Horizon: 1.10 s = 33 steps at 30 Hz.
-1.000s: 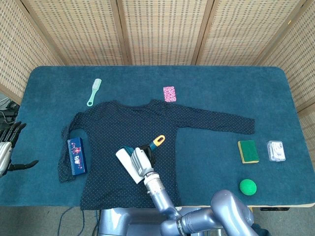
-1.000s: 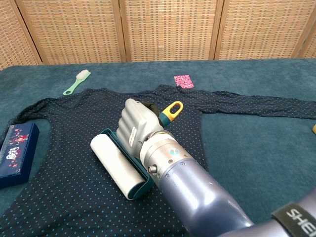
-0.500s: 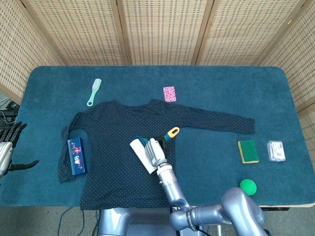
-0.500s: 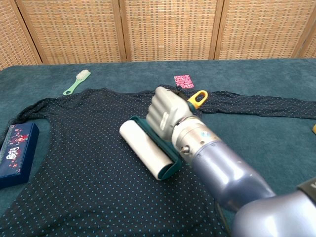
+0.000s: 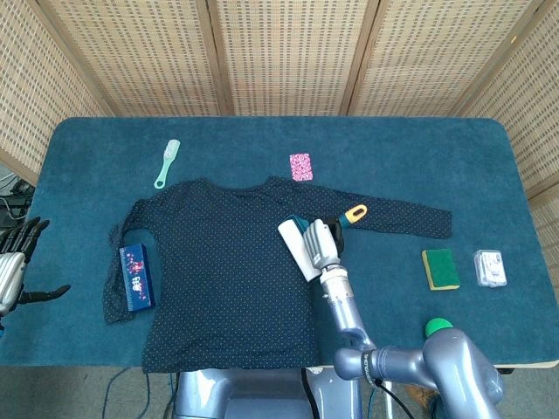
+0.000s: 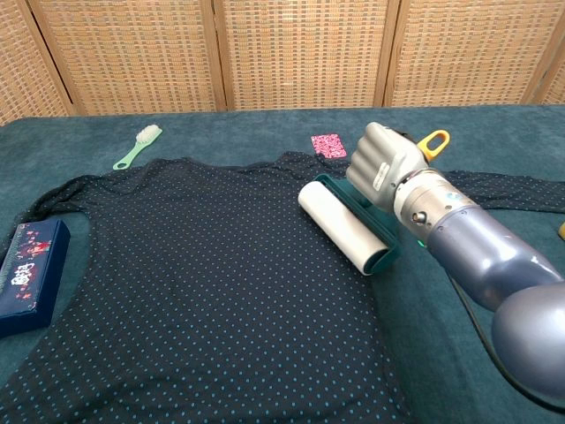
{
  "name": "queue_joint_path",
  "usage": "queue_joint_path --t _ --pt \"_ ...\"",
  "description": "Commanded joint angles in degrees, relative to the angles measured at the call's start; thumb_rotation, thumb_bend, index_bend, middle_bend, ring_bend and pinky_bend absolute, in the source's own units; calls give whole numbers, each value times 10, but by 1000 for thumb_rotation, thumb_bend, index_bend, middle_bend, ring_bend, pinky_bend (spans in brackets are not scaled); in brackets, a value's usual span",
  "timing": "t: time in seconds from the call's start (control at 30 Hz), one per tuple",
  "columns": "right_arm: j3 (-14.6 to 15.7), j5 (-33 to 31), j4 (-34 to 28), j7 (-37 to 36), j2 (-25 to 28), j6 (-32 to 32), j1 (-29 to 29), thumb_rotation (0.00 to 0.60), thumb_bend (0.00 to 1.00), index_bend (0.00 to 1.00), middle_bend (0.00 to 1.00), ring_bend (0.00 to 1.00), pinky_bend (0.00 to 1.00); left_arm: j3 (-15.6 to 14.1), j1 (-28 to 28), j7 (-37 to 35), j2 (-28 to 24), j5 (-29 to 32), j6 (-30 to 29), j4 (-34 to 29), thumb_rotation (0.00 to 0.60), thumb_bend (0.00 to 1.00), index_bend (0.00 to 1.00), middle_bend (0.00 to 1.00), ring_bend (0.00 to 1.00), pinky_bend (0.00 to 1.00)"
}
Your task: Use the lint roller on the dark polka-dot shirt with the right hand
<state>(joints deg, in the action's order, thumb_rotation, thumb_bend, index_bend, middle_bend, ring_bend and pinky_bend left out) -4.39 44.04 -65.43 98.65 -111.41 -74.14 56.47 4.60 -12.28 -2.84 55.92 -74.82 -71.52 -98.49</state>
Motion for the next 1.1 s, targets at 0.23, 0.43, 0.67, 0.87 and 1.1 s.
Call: queue_joint_path --t 0.23,0.43,0.67,0.87,1.1 --pt "-11 13 -23 -22 16 -12 -15 600 208 31 999 1000 1000 0 2 -7 -2 -3 -2 1 600 0 0 0 0 0" --pt "-29 30 -87 -59 59 -48 -35 600 48 0 982 1000 1000 -1 2 -15 -5 -9 -2 2 600 0 0 0 0 0" --pt "-16 134 -211 -369 240 -77 -147 600 3 0 755 854 952 -9 12 -14 -7 -35 -25 -6 600 0 0 0 0 0" --pt "-1 173 -231 -572 324 -89 -231 600 0 0 112 88 142 -11 17 9 3 -45 -44 -6 600 0 0 0 0 0" --pt "29 249 -227 -790 383 -87 -301 600 0 0 0 0 0 -12 24 39 19 -49 -64 -3 600 0 0 0 0 0"
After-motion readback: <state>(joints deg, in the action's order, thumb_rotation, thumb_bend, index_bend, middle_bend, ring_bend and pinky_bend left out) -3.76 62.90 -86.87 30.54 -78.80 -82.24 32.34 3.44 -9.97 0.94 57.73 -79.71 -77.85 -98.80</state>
